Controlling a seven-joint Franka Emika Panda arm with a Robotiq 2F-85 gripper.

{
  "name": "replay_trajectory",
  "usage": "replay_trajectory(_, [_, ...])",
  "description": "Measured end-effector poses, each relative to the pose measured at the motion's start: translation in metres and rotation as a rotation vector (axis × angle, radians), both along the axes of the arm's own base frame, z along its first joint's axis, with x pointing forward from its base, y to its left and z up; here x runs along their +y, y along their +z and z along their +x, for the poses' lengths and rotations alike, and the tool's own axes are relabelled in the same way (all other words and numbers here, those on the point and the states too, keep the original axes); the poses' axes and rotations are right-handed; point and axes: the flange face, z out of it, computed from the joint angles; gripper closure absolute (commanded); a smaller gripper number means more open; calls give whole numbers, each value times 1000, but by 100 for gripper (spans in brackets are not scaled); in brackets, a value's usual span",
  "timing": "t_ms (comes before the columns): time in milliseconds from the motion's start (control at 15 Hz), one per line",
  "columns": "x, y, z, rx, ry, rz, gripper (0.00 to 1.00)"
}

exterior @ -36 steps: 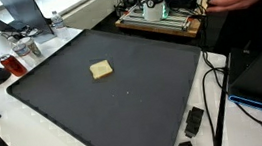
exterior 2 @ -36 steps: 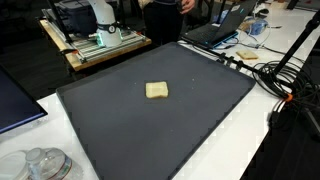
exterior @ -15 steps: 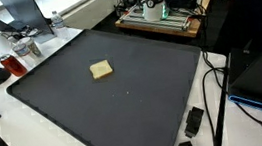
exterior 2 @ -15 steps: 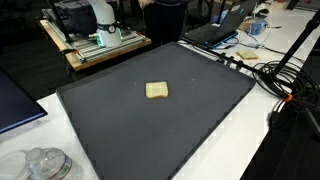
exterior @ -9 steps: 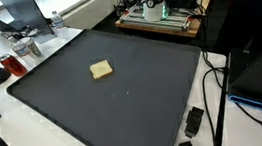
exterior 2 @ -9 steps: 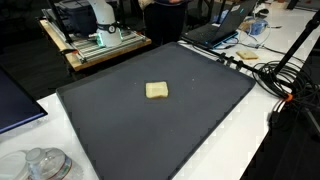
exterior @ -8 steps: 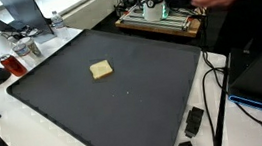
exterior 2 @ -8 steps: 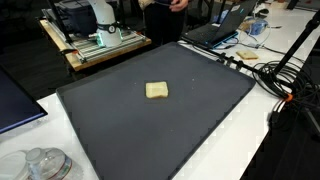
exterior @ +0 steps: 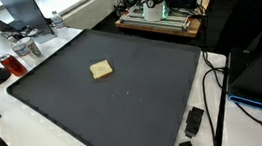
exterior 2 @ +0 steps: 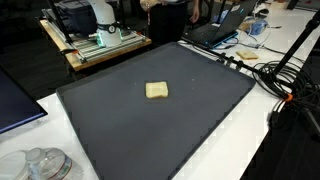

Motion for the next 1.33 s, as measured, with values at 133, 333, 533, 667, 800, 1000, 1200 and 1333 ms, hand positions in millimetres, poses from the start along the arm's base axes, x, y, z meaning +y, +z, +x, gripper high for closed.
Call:
replay_trajectory(133, [-10,5,27,26,-55,-1,93])
replay_trajectory(333, [-27,8,73,49,-161,-19,94])
replay_trajectory(533, [-46,-3,108,93,-261,-79,78])
replay_trajectory(667, [-48,-14,122,130,-280,-98,78])
replay_trajectory(800, [-46,-16,127,140,-284,-103,78])
replay_trajectory(1000, [-45,-13,127,138,-286,-104,94])
replay_trajectory(1200, [-58,-23,137,162,-319,-83,94])
replay_trajectory(1333, [-80,-46,158,193,-374,-52,95])
